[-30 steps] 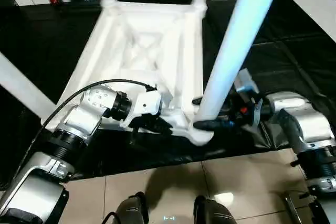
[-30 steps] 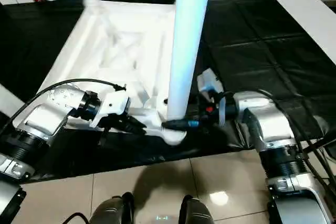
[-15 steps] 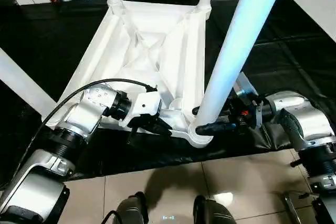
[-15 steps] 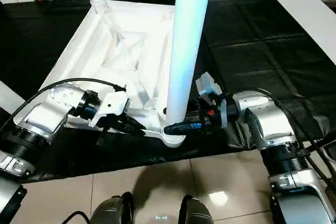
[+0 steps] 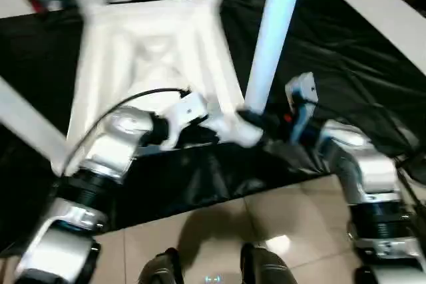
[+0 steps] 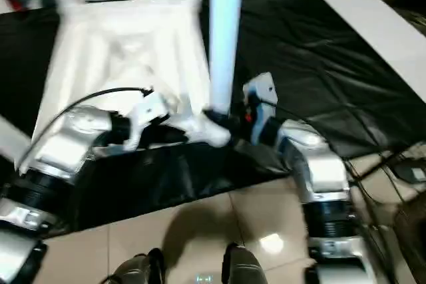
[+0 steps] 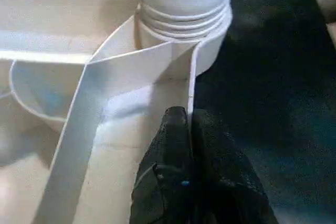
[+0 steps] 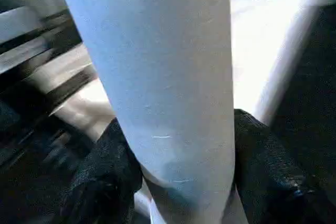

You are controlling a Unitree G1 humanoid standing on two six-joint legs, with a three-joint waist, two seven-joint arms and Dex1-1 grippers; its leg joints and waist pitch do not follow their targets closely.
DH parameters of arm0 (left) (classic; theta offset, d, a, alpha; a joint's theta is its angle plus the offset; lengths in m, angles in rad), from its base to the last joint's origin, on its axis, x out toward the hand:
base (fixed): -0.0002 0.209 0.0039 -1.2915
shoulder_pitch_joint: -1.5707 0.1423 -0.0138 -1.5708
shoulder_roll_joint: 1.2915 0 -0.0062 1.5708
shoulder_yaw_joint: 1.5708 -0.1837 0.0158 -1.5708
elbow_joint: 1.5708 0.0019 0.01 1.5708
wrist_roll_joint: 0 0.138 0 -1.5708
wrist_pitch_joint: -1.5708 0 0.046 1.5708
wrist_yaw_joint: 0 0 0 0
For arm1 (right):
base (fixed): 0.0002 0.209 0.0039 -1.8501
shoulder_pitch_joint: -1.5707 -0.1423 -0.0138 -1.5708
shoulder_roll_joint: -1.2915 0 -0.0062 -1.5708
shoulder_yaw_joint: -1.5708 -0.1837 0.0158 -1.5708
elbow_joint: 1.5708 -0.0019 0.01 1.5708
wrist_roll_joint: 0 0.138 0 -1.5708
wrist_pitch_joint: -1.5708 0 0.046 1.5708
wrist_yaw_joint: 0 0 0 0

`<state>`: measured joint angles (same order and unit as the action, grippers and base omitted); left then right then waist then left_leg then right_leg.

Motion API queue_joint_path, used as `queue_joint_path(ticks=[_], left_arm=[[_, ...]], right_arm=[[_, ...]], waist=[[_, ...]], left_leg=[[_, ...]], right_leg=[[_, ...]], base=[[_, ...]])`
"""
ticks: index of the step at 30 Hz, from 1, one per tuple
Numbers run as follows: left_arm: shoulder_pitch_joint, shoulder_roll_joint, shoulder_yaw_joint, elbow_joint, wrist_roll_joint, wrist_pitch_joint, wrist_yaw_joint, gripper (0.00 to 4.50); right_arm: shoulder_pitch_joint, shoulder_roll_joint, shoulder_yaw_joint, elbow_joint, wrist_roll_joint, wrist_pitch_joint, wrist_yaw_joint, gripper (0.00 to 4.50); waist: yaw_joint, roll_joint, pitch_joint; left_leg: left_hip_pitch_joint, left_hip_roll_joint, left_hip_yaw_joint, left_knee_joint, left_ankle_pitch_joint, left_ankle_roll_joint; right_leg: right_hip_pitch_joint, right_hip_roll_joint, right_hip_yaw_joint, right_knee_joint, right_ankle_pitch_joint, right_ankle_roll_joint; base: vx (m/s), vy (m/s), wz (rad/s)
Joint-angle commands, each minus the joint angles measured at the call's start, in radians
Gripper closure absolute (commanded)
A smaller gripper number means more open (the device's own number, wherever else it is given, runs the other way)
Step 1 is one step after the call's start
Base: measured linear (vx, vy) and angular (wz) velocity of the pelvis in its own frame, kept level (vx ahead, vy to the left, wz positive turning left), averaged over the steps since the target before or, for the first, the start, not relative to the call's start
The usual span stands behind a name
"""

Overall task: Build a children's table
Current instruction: Rotate leg to tighten

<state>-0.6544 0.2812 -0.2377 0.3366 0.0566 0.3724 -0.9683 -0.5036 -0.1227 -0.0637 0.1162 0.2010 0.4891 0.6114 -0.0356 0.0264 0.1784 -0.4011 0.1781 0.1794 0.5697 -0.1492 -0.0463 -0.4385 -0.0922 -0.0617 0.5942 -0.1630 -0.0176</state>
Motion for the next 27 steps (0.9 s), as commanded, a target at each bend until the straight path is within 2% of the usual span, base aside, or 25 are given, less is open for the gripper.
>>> queue_joint_path(ticks=[1, 2, 4, 5, 6, 7, 9, 13, 15, 17, 19, 21, 22, 23, 25, 27], left_arm=[[-0.027, -0.125, -0.038, -0.022, -0.002, 0.031, 0.129, 4.5], [-0.027, -0.125, -0.038, -0.022, -0.002, 0.031, 0.129, 4.5], [-0.051, -0.161, -0.03, 0.006, 0.015, 0.042, 0.195, 4.5], [-0.06, -0.17, -0.029, 0.016, 0.022, 0.041, 0.212, 4.5], [-0.064, -0.175, -0.029, 0.02, 0.026, 0.041, 0.222, 4.5], [-0.068, -0.177, -0.028, 0.025, 0.029, 0.041, 0.227, 4.5], [-0.066, -0.17, -0.032, 0.018, 0.032, 0.039, 0.216, 4.5], [-0.045, -0.128, -0.053, 0.001, 0.038, 0.0, 0.16, 4.5], [-0.024, -0.076, -0.076, 0.006, 0.034, -0.091, 0.08, 4.5], [-0.008, -0.031, -0.088, 0.008, 0.026, -0.142, 0.006, 4.5], [0.002, -0.01, -0.092, 0.004, 0.01, -0.175, -0.045, 4.5], [0.015, 0.054, -0.11, 0.003, -0.006, -0.234, -0.156, 4.5], [0.016, 0.076, -0.114, 0.007, -0.014, -0.25, -0.195, 4.5], [0.017, 0.079, -0.114, 0.008, -0.015, -0.253, -0.2, 4.5], [0.016, 0.111, -0.122, 0.018, -0.039, -0.289, -0.271, 4.5], [0.02, 0.137, -0.13, 0.017, -0.063, -0.312, -0.346, 4.5]], right_arm=[[-0.039, 0.143, 0.076, 0.026, 0.003, 0.063, -0.16, 2.38], [-0.039, 0.143, 0.076, 0.026, 0.003, 0.063, -0.16, 2.38], [-0.052, 0.178, 0.072, 0.038, -0.02, 0.057, -0.229, 2.38], [-0.053, 0.183, 0.076, 0.039, -0.03, 0.05, -0.239, 2.38], [-0.052, 0.183, 0.08, 0.038, -0.038, 0.043, -0.241, 2.38], [-0.046, 0.183, 0.076, 0.031, -0.034, 0.038, -0.24, 1.83], [-0.031, 0.17, 0.07, 0.011, -0.027, 0.036, -0.216, 1.71], [-0.002, 0.116, 0.057, -0.013, -0.007, 0.005, -0.146, 1.25], [0.026, 0.007, 0.06, -0.016, 0.018, -0.035, 0.003, 1.21], [0.036, -0.05, 0.043, -0.016, 0.056, -0.039, 0.101, 0.89], [0.038, -0.077, 0.035, -0.016, 0.072, -0.039, 0.145, 0.79], [0.051, -0.189, 0.057, -0.013, 0.086, -0.09, 0.332, 0.63], [0.051, -0.225, 0.061, -0.006, 0.098, -0.105, 0.402, 0.63], [0.051, -0.229, 0.061, -0.005, 0.1, -0.107, 0.411, 0.63], [0.043, -0.285, 0.071, 0.017, 0.117, -0.148, 0.516, 0.63], [0.039, -0.325, 0.091, 0.04, 0.119, -0.201, 0.608, 0.63]], waist=[[0.008, -0.012, -0.078], [0.004, -0.011, -0.077], [0.001, -0.01, -0.08], [0.003, -0.009, -0.082], [0.004, -0.01, -0.083], [0.005, -0.009, -0.085], [0.009, -0.006, -0.088], [0.015, -0.007, -0.087], [0.022, -0.007, -0.088], [0.025, -0.006, -0.088], [0.025, -0.007, -0.089], [0.029, -0.007, -0.087], [0.031, -0.011, -0.087], [0.034, -0.009, -0.087], [0.044, -0.013, -0.085], [0.051, -0.009, -0.087]], left_leg=[[0.014, 0.033, -0.017, -0.068, -0.24, 0.026], [0.016, 0.032, -0.014, -0.066, -0.228, 0.032], [0.015, 0.03, -0.012, -0.063, -0.215, 0.049], [0.021, 0.029, -0.009, -0.061, -0.209, 0.057], [0.016, 0.029, -0.01, -0.061, -0.191, 0.07], [0.015, 0.03, -0.01, -0.06, -0.176, 0.076], [0.013, 0.03, -0.01, -0.058, -0.136, 0.103], [0.015, 0.032, -0.009, -0.058, -0.158, 0.117], [0.016, 0.034, -0.01, -0.057, -0.171, 0.121], [0.015, 0.035, -0.01, -0.056, -0.159, 0.134], [0.015, 0.037, -0.01, -0.056, -0.148, 0.139], [0.018, 0.039, -0.01, -0.056, -0.163, 0.135], [0.021, 0.039, -0.009, -0.055, -0.166, 0.135], [0.021, 0.04, -0.009, -0.055, -0.172, 0.138], [0.026, 0.044, -0.005, -0.055, -0.17, 0.142], [0.025, 0.045, -0.006, -0.055, -0.155, 0.144]], right_leg=[[0.058, -0.048, 0.042, -0.081, -0.361, -0.193], [0.054, -0.047, 0.044, -0.083, -0.342, -0.198], [0.057, -0.044, 0.043, -0.082, -0.313, -0.201], [0.055, -0.043, 0.044, -0.084, -0.293, -0.203], [0.061, -0.042, 0.044, -0.081, -0.256, -0.209], [0.064, -0.043, 0.044, -0.078, -0.233, -0.214], [0.068, -0.041, 0.043, -0.069, -0.15, -0.236], [0.07, -0.043, 0.042, -0.073, -0.162, -0.245], [0.074, -0.044, 0.042, -0.074, -0.172, -0.241], [0.075, -0.044, 0.044, -0.069, -0.135, -0.251], [0.074, -0.045, 0.043, -0.066, -0.116, -0.267], [0.073, -0.046, 0.043, -0.067, -0.14, -0.274], [0.073, -0.045, 0.043, -0.067, -0.143, -0.274], [0.073, -0.046, 0.044, -0.065, -0.143, -0.276], [0.066, -0.048, 0.047, -0.064, -0.146, -0.282], [0.065, -0.049, 0.046, -0.06, -0.137, -0.288]], base=[[0.0, 0.0, 0.0], [0.0, 0.0, 0.0], [0.0, 0.0, 0.0], [0.0, 0.0, 0.0], [0.0, 0.0, 0.0], [0.0, 0.0, 0.0], [0.0, 0.0, 0.0], [0.0, 0.0, 0.0], [0.0, 0.0, 0.0], [0.0, 0.0, 0.0], [0.0, 0.0, 0.0], [0.0, 0.0, 0.0], [0.0, 0.0, 0.0], [0.0, 0.0, 0.0], [0.0, 0.0, 0.0], [0.0, 0.0, 0.0]])
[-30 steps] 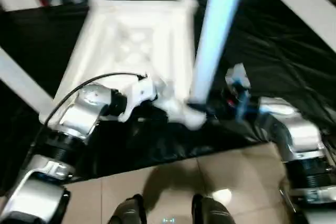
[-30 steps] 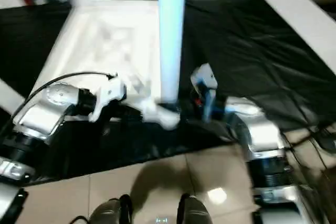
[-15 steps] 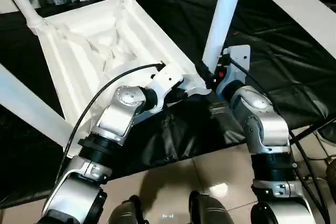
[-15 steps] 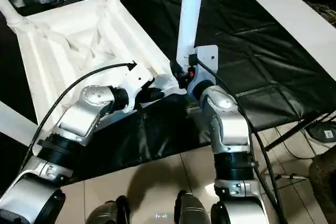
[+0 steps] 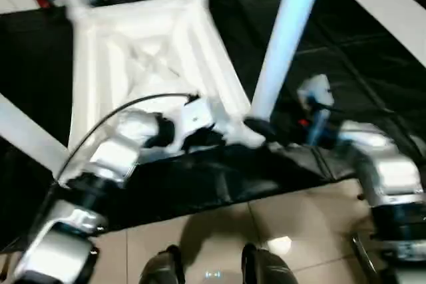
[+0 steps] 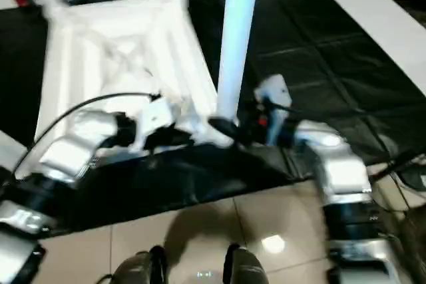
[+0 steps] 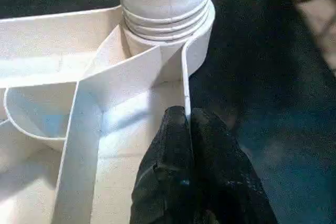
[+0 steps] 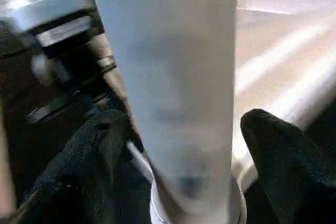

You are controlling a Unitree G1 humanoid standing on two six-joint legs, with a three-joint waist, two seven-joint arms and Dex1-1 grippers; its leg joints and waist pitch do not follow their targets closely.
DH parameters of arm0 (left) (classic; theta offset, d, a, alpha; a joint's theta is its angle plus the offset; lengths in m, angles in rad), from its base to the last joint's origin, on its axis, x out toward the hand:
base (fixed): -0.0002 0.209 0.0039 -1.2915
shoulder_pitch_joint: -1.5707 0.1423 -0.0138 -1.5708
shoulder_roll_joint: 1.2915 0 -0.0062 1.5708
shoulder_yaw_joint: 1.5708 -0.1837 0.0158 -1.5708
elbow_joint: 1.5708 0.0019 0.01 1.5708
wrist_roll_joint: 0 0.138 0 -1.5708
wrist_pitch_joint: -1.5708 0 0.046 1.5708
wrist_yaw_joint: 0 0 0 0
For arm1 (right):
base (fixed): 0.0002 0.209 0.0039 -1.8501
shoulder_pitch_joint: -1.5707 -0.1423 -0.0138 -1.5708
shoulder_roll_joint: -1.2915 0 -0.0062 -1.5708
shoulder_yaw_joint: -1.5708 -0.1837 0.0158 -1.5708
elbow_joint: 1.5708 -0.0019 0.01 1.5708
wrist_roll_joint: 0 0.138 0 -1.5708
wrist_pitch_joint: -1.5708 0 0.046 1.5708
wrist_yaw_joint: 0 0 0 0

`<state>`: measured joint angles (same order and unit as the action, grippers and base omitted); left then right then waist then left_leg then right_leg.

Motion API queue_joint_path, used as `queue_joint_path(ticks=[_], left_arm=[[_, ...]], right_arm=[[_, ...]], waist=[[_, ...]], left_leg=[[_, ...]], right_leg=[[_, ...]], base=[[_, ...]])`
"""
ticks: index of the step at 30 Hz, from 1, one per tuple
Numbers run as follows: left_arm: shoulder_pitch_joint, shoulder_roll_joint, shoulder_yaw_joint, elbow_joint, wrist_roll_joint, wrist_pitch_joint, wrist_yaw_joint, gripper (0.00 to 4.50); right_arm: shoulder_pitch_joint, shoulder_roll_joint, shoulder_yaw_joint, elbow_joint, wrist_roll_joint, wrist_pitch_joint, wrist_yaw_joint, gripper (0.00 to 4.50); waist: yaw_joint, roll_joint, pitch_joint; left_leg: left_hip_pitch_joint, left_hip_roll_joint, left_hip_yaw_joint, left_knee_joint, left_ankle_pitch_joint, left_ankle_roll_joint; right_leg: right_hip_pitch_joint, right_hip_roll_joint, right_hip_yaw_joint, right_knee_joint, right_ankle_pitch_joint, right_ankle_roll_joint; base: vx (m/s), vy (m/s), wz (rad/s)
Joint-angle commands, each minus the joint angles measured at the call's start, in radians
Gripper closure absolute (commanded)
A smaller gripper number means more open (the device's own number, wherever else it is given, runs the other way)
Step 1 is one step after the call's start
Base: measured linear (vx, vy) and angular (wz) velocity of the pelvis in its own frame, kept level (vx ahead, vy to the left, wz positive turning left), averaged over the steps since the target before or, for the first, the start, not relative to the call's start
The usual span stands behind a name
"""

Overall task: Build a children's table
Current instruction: Rotate leg to tighten

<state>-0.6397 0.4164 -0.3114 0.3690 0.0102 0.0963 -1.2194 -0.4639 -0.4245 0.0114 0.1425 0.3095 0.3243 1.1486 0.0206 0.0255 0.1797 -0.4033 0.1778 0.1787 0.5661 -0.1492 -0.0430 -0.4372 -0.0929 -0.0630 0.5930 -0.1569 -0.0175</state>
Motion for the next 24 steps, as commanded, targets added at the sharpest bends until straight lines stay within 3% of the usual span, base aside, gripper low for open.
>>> queue_joint_path(ticks=[1, 2, 3, 8, 9, 16, 22, 24], left_arm=[[0.006, 0.004, -0.058, -0.015, -0.018, -0.038, -0.1, 4.5], [0.008, 0.02, -0.065, -0.014, -0.026, -0.053, -0.141, 4.5], [0.005, 0.038, -0.076, 0.001, -0.027, -0.08, -0.191, 4.5], [-0.012, 0.048, -0.09, 0.032, -0.029, -0.116, -0.243, 4.5], [-0.014, 0.049, -0.094, 0.033, -0.029, -0.119, -0.251, 4.5], [-0.038, 0.045, -0.103, 0.068, -0.025, -0.152, -0.283, 4.5], [-0.042, 0.045, -0.094, 0.086, -0.023, -0.159, -0.282, 4.5], [-0.035, 0.047, -0.08, 0.071, -0.018, -0.126, -0.233, 4.5]], right_arm=[[-0.001, -0.025, 0.017, 0.015, 0.011, -0.037, 0.078, 0.63], [-0.004, -0.041, 0.025, 0.026, 0.019, -0.044, 0.128, 0.63], [-0.013, -0.067, 0.044, 0.042, 0.028, -0.039, 0.211, 0.63], [-0.036, -0.105, 0.093, 0.081, 0.034, -0.055, 0.325, 1.04], [-0.043, -0.104, 0.094, 0.09, 0.034, -0.057, 0.333, 1.16], [-0.094, -0.101, 0.123, 0.167, 0.032, -0.08, 0.4, 1.8], [-0.098, -0.102, 0.138, 0.161, 0.057, -0.039, 0.436, 2.37], [-0.084, -0.092, 0.134, 0.138, 0.079, 0.011, 0.415, 2.4]], waist=[[-0.003, -0.013, -0.089], [0.003, -0.012, -0.091], [0.008, -0.02, -0.09], [0.015, -0.02, -0.087], [0.013, -0.027, -0.085], [0.014, -0.027, -0.084], [0.016, -0.03, -0.084], [0.018, -0.028, -0.083]], left_leg=[[0.028, 0.046, -0.005, -0.051, -0.146, 0.145], [0.027, 0.046, -0.003, -0.049, -0.133, 0.15], [0.028, 0.047, -0.002, -0.049, -0.129, 0.158], [0.027, 0.048, -0.003, -0.05, -0.148, 0.152], [0.025, 0.048, -0.002, -0.05, -0.155, 0.147], [0.026, 0.047, -0.003, -0.051, -0.152, 0.138], [0.025, 0.048, -0.003, -0.05, -0.136, 0.15], [0.026, 0.048, -0.003, -0.05, -0.139, 0.148]], right_leg=[[0.066, -0.048, 0.048, -0.056, -0.135, -0.292], [0.066, -0.048, 0.047, -0.053, -0.121, -0.299], [0.066, -0.047, 0.048, -0.052, -0.119, -0.302], [0.064, -0.051, 0.047, -0.055, -0.161, -0.298], [0.063, -0.051, 0.049, -0.057, -0.178, -0.29], [0.061, -0.051, 0.048, -0.058, -0.201, -0.285], [0.062, -0.051, 0.048, -0.055, -0.186, -0.289], [0.062, -0.05, 0.048, -0.056, -0.193, -0.289]], base=[[0.0, 0.0, 0.0], [0.0, 0.0, 0.0], [0.0, 0.0, 0.0], [0.0, 0.0, 0.0], [0.0, 0.0, 0.0], [0.0, 0.0, 0.0], [0.0, 0.0, 0.0], [0.0, 0.0, 0.0]])
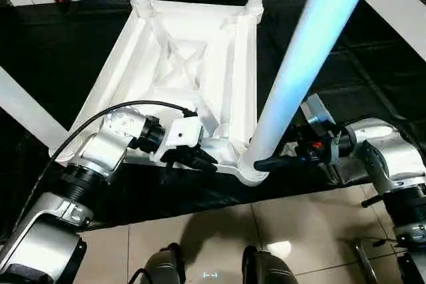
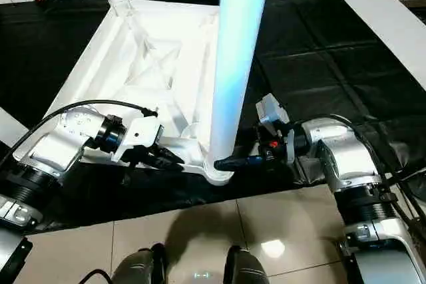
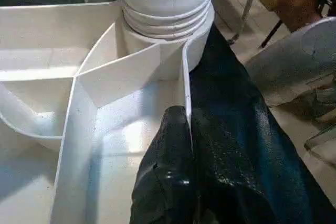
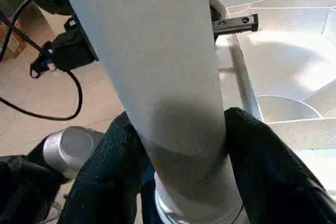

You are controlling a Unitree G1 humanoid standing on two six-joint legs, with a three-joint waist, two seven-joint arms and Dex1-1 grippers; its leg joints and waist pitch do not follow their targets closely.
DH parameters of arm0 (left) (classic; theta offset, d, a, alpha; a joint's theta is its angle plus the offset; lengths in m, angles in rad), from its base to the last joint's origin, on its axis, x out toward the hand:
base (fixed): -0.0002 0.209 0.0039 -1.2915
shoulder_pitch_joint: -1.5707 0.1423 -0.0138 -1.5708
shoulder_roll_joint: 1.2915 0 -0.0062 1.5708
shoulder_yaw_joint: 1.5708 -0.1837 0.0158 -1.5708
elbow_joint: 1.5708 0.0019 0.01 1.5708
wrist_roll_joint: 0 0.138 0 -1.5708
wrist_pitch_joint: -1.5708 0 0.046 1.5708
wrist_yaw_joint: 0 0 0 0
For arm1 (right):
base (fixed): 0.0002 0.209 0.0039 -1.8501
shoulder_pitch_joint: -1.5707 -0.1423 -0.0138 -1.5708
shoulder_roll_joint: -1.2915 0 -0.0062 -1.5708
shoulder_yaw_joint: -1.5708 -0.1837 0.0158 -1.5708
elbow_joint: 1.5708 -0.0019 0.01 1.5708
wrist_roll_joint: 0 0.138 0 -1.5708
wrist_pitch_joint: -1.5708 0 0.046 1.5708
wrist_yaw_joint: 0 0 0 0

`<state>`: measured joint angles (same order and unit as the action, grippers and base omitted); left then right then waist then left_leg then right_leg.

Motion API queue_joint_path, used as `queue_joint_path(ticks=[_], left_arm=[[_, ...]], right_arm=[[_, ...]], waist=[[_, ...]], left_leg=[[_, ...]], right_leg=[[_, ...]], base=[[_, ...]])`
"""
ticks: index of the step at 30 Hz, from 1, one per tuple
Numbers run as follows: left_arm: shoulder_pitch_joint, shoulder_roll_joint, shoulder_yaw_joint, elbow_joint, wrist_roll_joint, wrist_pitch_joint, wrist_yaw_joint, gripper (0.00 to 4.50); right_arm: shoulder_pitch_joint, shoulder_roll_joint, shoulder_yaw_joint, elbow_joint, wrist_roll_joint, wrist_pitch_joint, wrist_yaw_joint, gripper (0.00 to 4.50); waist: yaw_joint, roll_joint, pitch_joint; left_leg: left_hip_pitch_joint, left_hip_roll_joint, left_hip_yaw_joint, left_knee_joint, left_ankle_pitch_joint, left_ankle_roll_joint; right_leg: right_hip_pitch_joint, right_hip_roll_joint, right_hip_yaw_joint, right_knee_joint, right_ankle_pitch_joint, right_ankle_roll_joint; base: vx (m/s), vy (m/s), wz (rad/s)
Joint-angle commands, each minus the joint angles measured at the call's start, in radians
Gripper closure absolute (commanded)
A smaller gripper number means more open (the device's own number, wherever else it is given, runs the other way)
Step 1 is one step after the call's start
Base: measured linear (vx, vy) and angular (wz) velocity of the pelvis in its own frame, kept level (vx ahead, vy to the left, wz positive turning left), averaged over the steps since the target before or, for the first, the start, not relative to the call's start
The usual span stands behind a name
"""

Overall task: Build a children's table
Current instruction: Rotate leg to tighten

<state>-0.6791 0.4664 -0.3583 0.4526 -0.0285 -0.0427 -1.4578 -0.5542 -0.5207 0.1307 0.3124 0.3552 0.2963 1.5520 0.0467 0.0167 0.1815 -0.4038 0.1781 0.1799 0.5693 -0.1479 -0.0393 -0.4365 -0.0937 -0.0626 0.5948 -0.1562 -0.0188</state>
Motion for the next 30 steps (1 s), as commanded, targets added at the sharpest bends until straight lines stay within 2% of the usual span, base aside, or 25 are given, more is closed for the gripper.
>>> queue_joint_path(ticks=[1, 2, 4, 5, 6, 7, 8, 9, 10, 11, 13, 14, 16, 17, 18, 19, 20, 21, 22, 24, 25, 26, 27, 29, 30], left_arm=[[0.008, -0.007, -0.025, -0.026, 0.024, 0.047, 0.036, 4.5], [0.01, -0.015, -0.015, -0.038, 0.032, 0.088, 0.08, 4.5], [0.015, -0.034, 0.004, -0.054, 0.041, 0.138, 0.149, 4.5], [0.022, -0.048, 0.015, -0.075, 0.039, 0.182, 0.182, 4.5], [0.03, -0.061, 0.022, -0.096, 0.042, 0.211, 0.216, 4.5], [0.03, -0.061, 0.022, -0.096, 0.042, 0.211, 0.216, 4.5], [0.04, -0.099, 0.039, -0.134, 0.049, 0.287, 0.295, 4.5], [0.04, -0.122, 0.045, -0.146, 0.057, 0.314, 0.337, 4.5], [0.04, -0.136, 0.048, -0.156, 0.061, 0.334, 0.362, 4.5], [0.039, -0.155, 0.053, -0.163, 0.064, 0.361, 0.394, 4.5], [0.026, -0.214, 0.063, -0.169, 0.067, 0.418, 0.476, 4.5], [0.023, -0.22, 0.064, -0.166, 0.068, 0.422, 0.485, 4.5], [-0.023, -0.322, 0.08, -0.113, 0.09, 0.464, 0.629, 4.5], [-0.038, -0.356, 0.086, -0.098, 0.099, 0.479, 0.67, 4.5], [-0.04, -0.365, 0.088, -0.098, 0.102, 0.486, 0.68, 4.5], [-0.047, -0.379, 0.086, -0.089, 0.111, 0.485, 0.695, 4.5], [-0.058, -0.392, 0.079, -0.07, 0.122, 0.472, 0.71, 4.5], [-0.063, -0.399, 0.074, -0.062, 0.128, 0.467, 0.717, 4.5], [-0.066, -0.402, 0.071, -0.057, 0.131, 0.463, 0.72, 4.5], [-0.065, -0.399, 0.061, -0.062, 0.135, 0.46, 0.71, 4.5], [-0.065, -0.399, 0.061, -0.062, 0.135, 0.46, 0.71, 4.5], [-0.064, -0.397, 0.059, -0.064, 0.135, 0.46, 0.704, 4.5], [-0.061, -0.385, 0.053, -0.064, 0.141, 0.446, 0.691, 4.5], [-0.038, -0.313, 0.032, -0.071, 0.152, 0.401, 0.616, 4.5], [-0.03, -0.293, 0.028, -0.074, 0.151, 0.389, 0.592, 4.5]], right_arm=[[0.016, 0.01, 0.01, -0.045, 0.041, 0.056, -0.007, 2.42], [0.026, 0.019, 0.003, -0.059, 0.048, 0.072, -0.037, 2.45], [0.043, 0.04, -0.014, -0.085, 0.059, 0.109, -0.1, 2.45], [0.057, 0.061, -0.026, -0.102, 0.055, 0.112, -0.153, 2.46], [0.07, 0.082, -0.034, -0.116, 0.038, 0.113, -0.215, 2.46], [0.07, 0.082, -0.034, -0.116, 0.038, 0.113, -0.215, 2.46], [0.091, 0.13, -0.043, -0.14, -0.012, 0.099, -0.346, 2.46], [0.095, 0.158, -0.051, -0.148, -0.031, 0.114, -0.418, 2.46], [0.098, 0.175, -0.056, -0.155, -0.041, 0.13, -0.463, 2.46], [0.099, 0.196, -0.064, -0.164, -0.046, 0.151, -0.511, 2.48], [0.101, 0.267, -0.081, -0.193, -0.058, 0.192, -0.642, 2.49], [0.101, 0.274, -0.082, -0.194, -0.061, 0.194, -0.655, 2.5], [0.084, 0.409, -0.106, -0.188, -0.135, 0.211, -0.916, 2.51], [0.073, 0.467, -0.125, -0.177, -0.159, 0.219, -1.028, 2.51], [0.07, 0.484, -0.13, -0.175, -0.164, 0.223, -1.06, 2.51], [0.062, 0.517, -0.145, -0.166, -0.169, 0.229, -1.12, 2.51], [0.046, 0.567, -0.179, -0.146, -0.152, 0.224, -1.192, 2.51], [0.038, 0.595, -0.197, -0.137, -0.142, 0.218, -1.229, 2.16], [0.034, 0.61, -0.206, -0.133, -0.135, 0.211, -1.245, 2.16], [0.036, 0.631, -0.215, -0.146, -0.132, 0.198, -1.257, 2.16], [0.036, 0.631, -0.215, -0.146, -0.132, 0.198, -1.257, 1.91], [0.037, 0.633, -0.217, -0.152, -0.133, 0.196, -1.254, 1.91], [0.043, 0.624, -0.215, -0.162, -0.141, 0.201, -1.243, 1.67], [0.08, 0.508, -0.178, -0.208, -0.135, 0.2, -1.086, 1.6], [0.091, 0.472, -0.17, -0.223, -0.124, 0.191, -1.031, 1.39]], waist=[[-0.006, -0.012, -0.084], [-0.006, -0.015, -0.083], [-0.004, -0.014, -0.08], [-0.005, -0.016, -0.078], [-0.006, -0.013, -0.074], [-0.009, -0.015, -0.073], [-0.014, -0.014, -0.073], [-0.02, -0.016, -0.068], [-0.024, -0.018, -0.069], [-0.032, -0.019, -0.068], [-0.046, -0.015, -0.065], [-0.052, -0.017, -0.067], [-0.063, -0.015, -0.064], [-0.066, -0.007, -0.065], [-0.07, -0.013, -0.066], [-0.069, -0.013, -0.066], [-0.069, -0.004, -0.066], [-0.072, 0.001, -0.068], [-0.072, -0.001, -0.071], [-0.071, 0.002, -0.072], [-0.071, 0.003, -0.073], [-0.071, 0.003, -0.073], [-0.07, 0.005, -0.074], [-0.066, 0.002, -0.075], [-0.065, 0.002, -0.077]], left_leg=[[0.027, 0.049, -0.006, -0.055, -0.142, 0.141], [0.028, 0.05, -0.005, -0.056, -0.148, 0.133], [0.029, 0.051, -0.007, -0.059, -0.175, 0.117], [0.03, 0.049, -0.007, -0.06, -0.2, 0.104], [0.03, 0.048, -0.009, -0.063, -0.213, 0.087], [0.028, 0.049, -0.009, -0.066, -0.221, 0.078], [0.025, 0.048, -0.012, -0.068, -0.228, 0.059], [0.026, 0.047, -0.014, -0.071, -0.252, 0.046], [0.024, 0.044, -0.017, -0.071, -0.263, 0.04], [0.019, 0.04, -0.021, -0.074, -0.268, 0.029], [0.023, 0.039, -0.019, -0.073, -0.292, 0.025], [0.021, 0.036, -0.021, -0.072, -0.298, 0.026], [0.021, 0.033, -0.017, -0.071, -0.297, 0.028], [0.026, 0.033, -0.019, -0.07, -0.302, 0.018], [0.021, 0.029, -0.022, -0.072, -0.3, 0.012], [0.019, 0.028, -0.023, -0.074, -0.299, 0.014], [0.023, 0.03, -0.022, -0.075, -0.296, 0.022], [0.023, 0.031, -0.021, -0.075, -0.291, 0.026], [0.022, 0.031, -0.021, -0.076, -0.284, 0.029], [0.021, 0.035, -0.019, -0.078, -0.256, 0.044], [0.021, 0.035, -0.018, -0.077, -0.253, 0.047], [0.021, 0.035, -0.018, -0.076, -0.247, 0.05], [0.021, 0.034, -0.015, -0.073, -0.226, 0.067], [0.02, 0.033, -0.015, -0.072, -0.212, 0.084], [0.019, 0.033, -0.013, -0.069, -0.188, 0.099]], right_leg=[[0.06, -0.051, 0.047, -0.058, -0.197, -0.288], [0.059, -0.049, 0.048, -0.059, -0.205, -0.287], [0.058, -0.053, 0.048, -0.066, -0.253, -0.28], [0.056, -0.053, 0.048, -0.073, -0.305, -0.263], [0.055, -0.055, 0.049, -0.076, -0.344, -0.251], [0.055, -0.056, 0.049, -0.079, -0.362, -0.242], [0.056, -0.056, 0.049, -0.078, -0.387, -0.226], [0.051, -0.054, 0.047, -0.086, -0.43, -0.209], [0.054, -0.055, 0.045, -0.087, -0.455, -0.201], [0.058, -0.055, 0.042, -0.089, -0.488, -0.179], [0.049, -0.052, 0.045, -0.096, -0.508, -0.165], [0.05, -0.054, 0.042, -0.1, -0.521, -0.156], [0.041, -0.049, 0.043, -0.105, -0.527, -0.144], [0.037, -0.049, 0.043, -0.106, -0.532, -0.139], [0.041, -0.049, 0.039, -0.106, -0.535, -0.129], [0.045, -0.049, 0.038, -0.108, -0.537, -0.122], [0.042, -0.049, 0.04, -0.109, -0.512, -0.121], [0.04, -0.046, 0.04, -0.108, -0.459, -0.133], [0.044, -0.045, 0.039, -0.105, -0.428, -0.14], [0.048, -0.04, 0.04, -0.095, -0.301, -0.177], [0.05, -0.041, 0.041, -0.092, -0.278, -0.186], [0.052, -0.041, 0.041, -0.09, -0.255, -0.195], [0.055, -0.043, 0.042, -0.087, -0.209, -0.212], [0.062, -0.042, 0.04, -0.087, -0.194, -0.213], [0.066, -0.043, 0.043, -0.081, -0.153, -0.22]], base=[[0.0, 0.0, 0.0], [0.0, 0.0, 0.0], [0.0, 0.0, 0.0], [0.0, 0.0, 0.0], [0.0, 0.0, 0.0], [0.0, 0.0, 0.0], [0.0, 0.0, 0.0], [0.0, 0.0, 0.0], [0.0, 0.0, 0.0], [0.0, 0.0, 0.0], [0.0, 0.0, 0.0], [0.0, 0.0, 0.0], [0.0, 0.0, 0.0], [0.0, 0.0, 0.0], [0.0, 0.0, 0.0], [0.0, 0.0, 0.0], [0.0, 0.0, 0.0], [0.0, 0.0, 0.0], [0.0, 0.0, 0.0], [0.0, 0.0, 0.0], [0.0, 0.0, 0.0], [0.0, 0.0, 0.0], [0.0, 0.0, 0.0], [0.027, -0.003, 0.01], [0.0, 0.0, 0.0]])
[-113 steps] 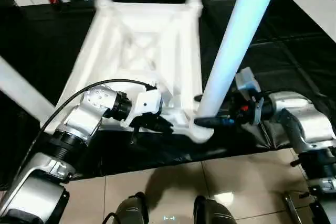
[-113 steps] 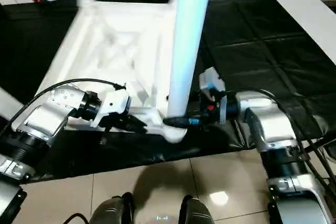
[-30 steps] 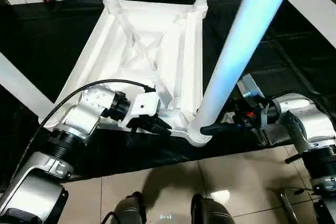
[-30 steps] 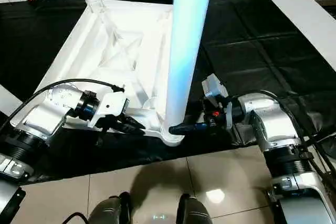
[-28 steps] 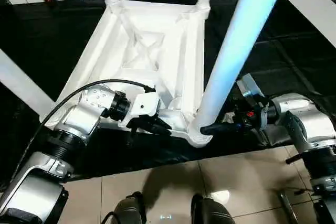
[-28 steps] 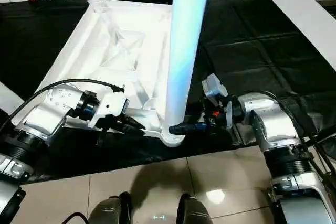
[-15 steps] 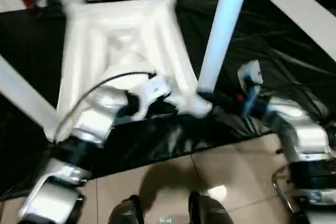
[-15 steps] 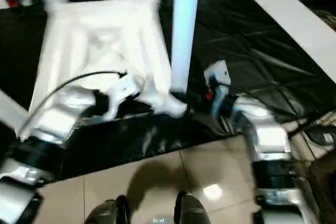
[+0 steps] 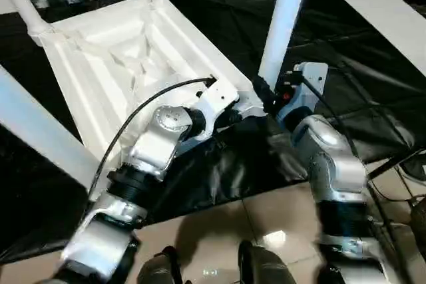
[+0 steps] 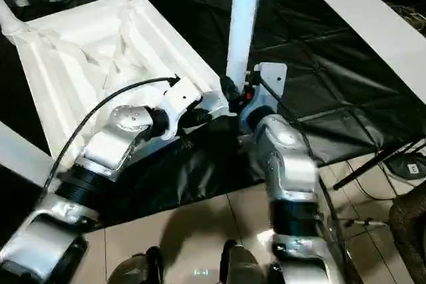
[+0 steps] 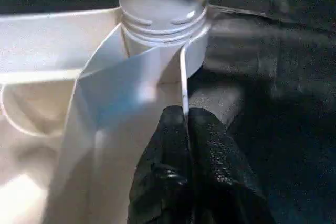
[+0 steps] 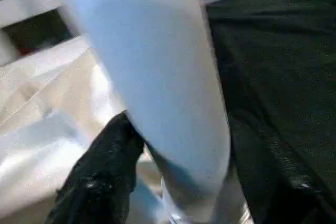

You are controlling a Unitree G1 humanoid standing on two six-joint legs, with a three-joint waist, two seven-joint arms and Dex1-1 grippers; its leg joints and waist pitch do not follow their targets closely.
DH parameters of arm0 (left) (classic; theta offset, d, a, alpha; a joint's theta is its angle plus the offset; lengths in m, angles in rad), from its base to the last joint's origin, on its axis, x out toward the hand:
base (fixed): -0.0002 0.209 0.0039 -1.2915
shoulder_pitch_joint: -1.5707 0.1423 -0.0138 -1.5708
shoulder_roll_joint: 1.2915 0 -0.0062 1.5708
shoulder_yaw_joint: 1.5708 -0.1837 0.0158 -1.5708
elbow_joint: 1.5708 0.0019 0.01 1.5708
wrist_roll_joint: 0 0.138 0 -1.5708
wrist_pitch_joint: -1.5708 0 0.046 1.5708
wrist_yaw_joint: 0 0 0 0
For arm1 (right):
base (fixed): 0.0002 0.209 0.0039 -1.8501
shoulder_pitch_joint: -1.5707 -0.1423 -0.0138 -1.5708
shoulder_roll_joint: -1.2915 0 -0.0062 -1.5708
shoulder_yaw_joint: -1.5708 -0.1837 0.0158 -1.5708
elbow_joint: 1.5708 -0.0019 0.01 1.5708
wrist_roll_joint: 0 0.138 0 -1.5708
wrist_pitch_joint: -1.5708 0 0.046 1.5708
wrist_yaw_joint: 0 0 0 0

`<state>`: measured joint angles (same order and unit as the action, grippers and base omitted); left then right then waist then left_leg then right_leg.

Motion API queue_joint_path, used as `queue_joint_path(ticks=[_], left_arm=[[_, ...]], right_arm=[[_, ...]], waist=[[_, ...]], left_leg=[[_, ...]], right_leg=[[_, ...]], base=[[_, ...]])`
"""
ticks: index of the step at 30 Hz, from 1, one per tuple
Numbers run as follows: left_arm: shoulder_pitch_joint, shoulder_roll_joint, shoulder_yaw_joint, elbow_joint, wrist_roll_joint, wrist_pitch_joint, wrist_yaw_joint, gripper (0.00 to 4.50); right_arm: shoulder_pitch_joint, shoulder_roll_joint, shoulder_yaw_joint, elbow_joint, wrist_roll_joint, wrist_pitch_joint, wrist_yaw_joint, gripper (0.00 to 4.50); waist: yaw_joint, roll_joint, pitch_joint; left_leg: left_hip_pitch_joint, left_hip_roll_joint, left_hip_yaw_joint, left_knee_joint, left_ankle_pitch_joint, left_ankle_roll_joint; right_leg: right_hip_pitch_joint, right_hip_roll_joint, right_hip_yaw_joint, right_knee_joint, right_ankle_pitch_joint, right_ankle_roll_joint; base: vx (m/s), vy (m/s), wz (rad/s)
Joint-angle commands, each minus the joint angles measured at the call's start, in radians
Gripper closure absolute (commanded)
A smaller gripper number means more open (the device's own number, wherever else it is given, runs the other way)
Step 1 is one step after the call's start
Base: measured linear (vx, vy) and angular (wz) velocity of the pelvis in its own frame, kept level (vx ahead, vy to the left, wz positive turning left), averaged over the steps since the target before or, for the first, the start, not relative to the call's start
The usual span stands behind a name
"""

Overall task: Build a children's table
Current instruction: Rotate leg to tighten

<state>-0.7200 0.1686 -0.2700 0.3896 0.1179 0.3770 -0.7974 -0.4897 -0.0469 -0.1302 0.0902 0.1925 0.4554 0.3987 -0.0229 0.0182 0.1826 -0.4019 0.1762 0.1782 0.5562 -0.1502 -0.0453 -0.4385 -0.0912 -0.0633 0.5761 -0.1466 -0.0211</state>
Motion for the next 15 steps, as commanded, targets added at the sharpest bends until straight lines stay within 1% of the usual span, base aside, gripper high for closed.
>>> queue_joint_path(ticks=[1, 2, 3, 4, 5, 6, 7, 8, 9, 10, 11, 12, 13, 14, 15], left_arm=[[0.018, 0.025, -0.065, -0.013, 0.003, -0.053, -0.093, 4.5], [0.022, 0.036, -0.067, -0.013, 0.001, -0.068, -0.106, 4.5], [0.03, 0.058, -0.071, -0.015, -0.004, -0.085, -0.137, 4.5], [0.04, 0.086, -0.076, -0.018, -0.017, -0.136, -0.191, 4.5], [0.056, 0.125, -0.08, -0.027, -0.036, -0.165, -0.264, 4.5], [0.056, 0.125, -0.08, -0.027, -0.036, -0.165, -0.264, 4.5], [0.058, 0.135, -0.082, -0.026, -0.037, -0.164, -0.278, 4.5], [0.062, 0.157, -0.089, -0.023, -0.049, -0.201, -0.323, 4.5], [0.065, 0.177, -0.096, -0.018, -0.057, -0.235, -0.36, 4.5], [0.064, 0.197, -0.105, -0.009, -0.055, -0.255, -0.384, 4.5], [0.065, 0.213, -0.11, 0.0, -0.064, -0.292, -0.424, 4.5], [0.065, 0.213, -0.11, 0.0, -0.064, -0.292, -0.424, 4.5], [0.063, 0.226, -0.111, 0.017, -0.077, -0.333, -0.469, 4.5], [0.062, 0.239, -0.113, 0.032, -0.09, -0.368, -0.514, 4.5], [0.059, 0.26, -0.124, 0.044, -0.102, -0.396, -0.583, 4.5]], right_arm=[[0.034, -0.032, 0.09, -0.01, 0.045, 0.028, 0.157, 1.31], [0.038, -0.049, 0.088, -0.015, 0.048, 0.026, 0.171, 1.28], [0.043, -0.083, 0.083, -0.02, 0.059, 0.014, 0.217, 1.22], [0.049, -0.13, 0.078, -0.019, 0.063, -0.011, 0.275, 1.22], [0.057, -0.2, 0.076, -0.013, 0.062, -0.059, 0.364, 1.1], [0.057, -0.2, 0.076, -0.013, 0.062, -0.059, 0.364, 0.87], [0.058, -0.22, 0.075, -0.007, 0.061, -0.074, 0.39, 0.87], [0.061, -0.262, 0.083, -0.001, 0.066, -0.09, 0.449, 0.82], [0.063, -0.299, 0.091, 0.004, 0.072, -0.102, 0.504, 0.82], [0.063, -0.333, 0.099, 0.01, 0.085, -0.114, 0.566, 0.82], [0.063, -0.36, 0.105, 0.014, 0.097, -0.123, 0.626, 0.82], [0.063, -0.36, 0.105, 0.014, 0.097, -0.123, 0.626, 0.82], [0.06, -0.395, 0.117, 0.022, 0.112, -0.131, 0.706, 0.82], [0.057, -0.426, 0.129, 0.03, 0.128, -0.137, 0.78, 0.82], [0.047, -0.463, 0.151, 0.042, 0.156, -0.132, 0.88, 0.82]], waist=[[0.007, 0.001, -0.079], [0.008, 0.001, -0.079], [0.01, 0.0, -0.08], [0.012, 0.001, -0.08], [0.014, 0.0, -0.079], [0.015, -0.001, -0.077], [0.017, 0.003, -0.078], [0.018, 0.004, -0.078], [0.027, 0.004, -0.076], [0.031, 0.009, -0.078], [0.034, 0.008, -0.078], [0.038, 0.008, -0.077], [0.039, 0.006, -0.079], [0.045, 0.006, -0.08], [0.05, 0.006, -0.083]], left_leg=[[0.017, 0.036, -0.011, -0.055, -0.173, 0.112], [0.017, 0.036, -0.009, -0.053, -0.157, 0.123], [0.018, 0.037, -0.01, -0.053, -0.147, 0.13], [0.018, 0.037, -0.01, -0.052, -0.148, 0.132], [0.018, 0.038, -0.01, -0.052, -0.153, 0.133], [0.018, 0.04, -0.008, -0.052, -0.158, 0.132], [0.02, 0.042, -0.008, -0.052, -0.157, 0.132], [0.023, 0.043, -0.006, -0.052, -0.161, 0.131], [0.028, 0.046, -0.007, -0.054, -0.18, 0.125], [0.03, 0.046, -0.006, -0.053, -0.18, 0.123], [0.031, 0.048, -0.006, -0.054, -0.18, 0.123], [0.031, 0.048, -0.006, -0.054, -0.18, 0.126], [0.031, 0.049, -0.005, -0.053, -0.173, 0.126], [0.03, 0.047, -0.005, -0.051, -0.173, 0.137], [0.031, 0.048, -0.003, -0.05, -0.162, 0.144]], right_leg=[[0.068, -0.047, 0.043, -0.061, -0.147, -0.225], [0.069, -0.046, 0.044, -0.058, -0.121, -0.238], [0.07, -0.048, 0.042, -0.057, -0.113, -0.249], [0.072, -0.048, 0.042, -0.057, -0.114, -0.252], [0.073, -0.048, 0.041, -0.057, -0.125, -0.257], [0.072, -0.049, 0.044, -0.056, -0.131, -0.261], [0.07, -0.05, 0.044, -0.056, -0.136, -0.264], [0.067, -0.05, 0.045, -0.057, -0.143, -0.268], [0.064, -0.047, 0.044, -0.059, -0.17, -0.268], [0.064, -0.047, 0.045, -0.057, -0.167, -0.269], [0.063, -0.048, 0.046, -0.055, -0.158, -0.275], [0.064, -0.048, 0.046, -0.054, -0.151, -0.279], [0.065, -0.049, 0.047, -0.051, -0.139, -0.283], [0.067, -0.048, 0.044, -0.051, -0.134, -0.289], [0.069, -0.049, 0.045, -0.047, -0.114, -0.298]], base=[[0.0, 0.0, 0.0], [0.0, 0.0, 0.0], [0.0, 0.0, 0.0], [0.0, 0.0, 0.0], [0.0, 0.0, 0.0], [0.0, 0.0, 0.0], [0.0, 0.0, 0.0], [0.0, 0.0, 0.0], [0.0, 0.0, 0.0], [0.0, 0.0, 0.0], [0.0, 0.0, 0.0], [0.0, 0.0, 0.0], [0.0, 0.0, 0.0], [0.0, 0.0, 0.0], [0.0, 0.0, 0.0]])
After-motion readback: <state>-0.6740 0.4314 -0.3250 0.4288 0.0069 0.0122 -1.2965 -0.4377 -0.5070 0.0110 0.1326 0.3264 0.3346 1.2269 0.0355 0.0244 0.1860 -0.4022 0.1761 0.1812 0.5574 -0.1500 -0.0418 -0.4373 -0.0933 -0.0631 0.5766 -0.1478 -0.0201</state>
